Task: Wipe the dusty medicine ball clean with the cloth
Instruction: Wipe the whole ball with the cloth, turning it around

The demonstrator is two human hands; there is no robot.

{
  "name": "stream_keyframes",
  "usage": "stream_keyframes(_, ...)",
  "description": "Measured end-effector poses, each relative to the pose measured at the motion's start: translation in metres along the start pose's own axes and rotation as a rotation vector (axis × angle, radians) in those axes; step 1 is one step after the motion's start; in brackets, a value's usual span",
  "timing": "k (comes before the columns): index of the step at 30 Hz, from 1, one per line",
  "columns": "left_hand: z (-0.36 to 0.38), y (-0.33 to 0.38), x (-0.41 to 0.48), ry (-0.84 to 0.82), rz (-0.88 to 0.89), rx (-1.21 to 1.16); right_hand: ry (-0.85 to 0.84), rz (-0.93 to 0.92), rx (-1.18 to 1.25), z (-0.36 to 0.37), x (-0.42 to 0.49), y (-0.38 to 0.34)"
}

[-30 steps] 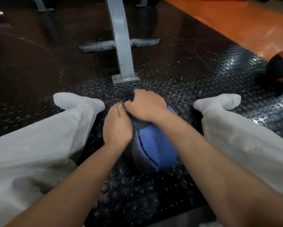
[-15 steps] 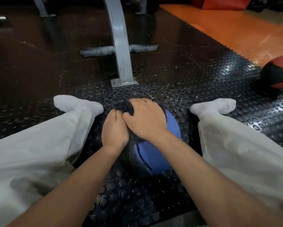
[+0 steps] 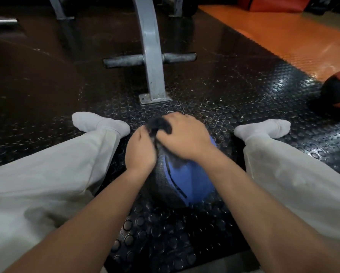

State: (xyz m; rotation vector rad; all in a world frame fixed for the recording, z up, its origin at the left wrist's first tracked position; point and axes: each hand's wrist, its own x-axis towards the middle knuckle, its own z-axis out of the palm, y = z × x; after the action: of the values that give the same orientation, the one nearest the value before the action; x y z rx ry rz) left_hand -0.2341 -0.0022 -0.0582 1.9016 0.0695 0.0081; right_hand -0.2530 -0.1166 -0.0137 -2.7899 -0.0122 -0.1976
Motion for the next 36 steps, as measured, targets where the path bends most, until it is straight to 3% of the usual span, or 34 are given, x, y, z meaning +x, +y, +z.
stream_keyframes(2,-0.004,-0.008,-0.001,-0.013,0.030,-0.055,-0.020,-0.225,-0.020,-0.010,-0.015,0.002)
stream_keyframes(4,-0.004,-0.011,-0.004,-0.018,0.061,-0.056,-0.050,-0.256,0.132,-0.012,-0.018,0.023)
stream_keyframes(8,0.003,-0.005,-0.007,-0.043,0.065,-0.008,-0.026,0.296,0.791,-0.008,-0.022,0.066)
stream_keyframes(13,-0.001,-0.004,-0.001,-0.071,0.043,0.015,-0.028,0.708,1.119,0.024,-0.035,0.097)
stream_keyframes(15,-0.004,-0.002,-0.003,-0.040,0.012,-0.038,-0.040,0.786,1.116,0.039,-0.041,0.105)
stream_keyframes(20,-0.002,-0.004,-0.006,0.185,-0.145,-0.103,-0.067,0.639,0.851,0.003,-0.012,0.070)
stream_keyframes(24,0.000,-0.004,-0.002,0.416,-0.341,-0.401,-0.063,0.519,0.320,-0.002,0.017,0.021)
stream_keyframes(26,0.005,-0.005,0.003,0.413,-0.403,-0.452,-0.012,0.485,0.059,0.006,0.019,-0.016)
stream_keyframes(28,0.012,-0.008,-0.003,0.389,-0.409,-0.419,0.032,0.329,-0.152,0.015,0.013,-0.044)
stream_keyframes(31,0.007,-0.029,-0.011,0.452,-0.487,-0.443,0.055,0.048,-0.190,0.019,0.006,-0.039)
stream_keyframes(34,-0.013,-0.037,-0.002,0.410,-0.525,-0.412,0.088,-0.210,-0.109,0.017,-0.007,-0.019)
stream_keyframes(36,-0.024,-0.031,0.011,0.402,-0.464,-0.345,0.221,-0.239,-0.010,0.022,-0.024,-0.011)
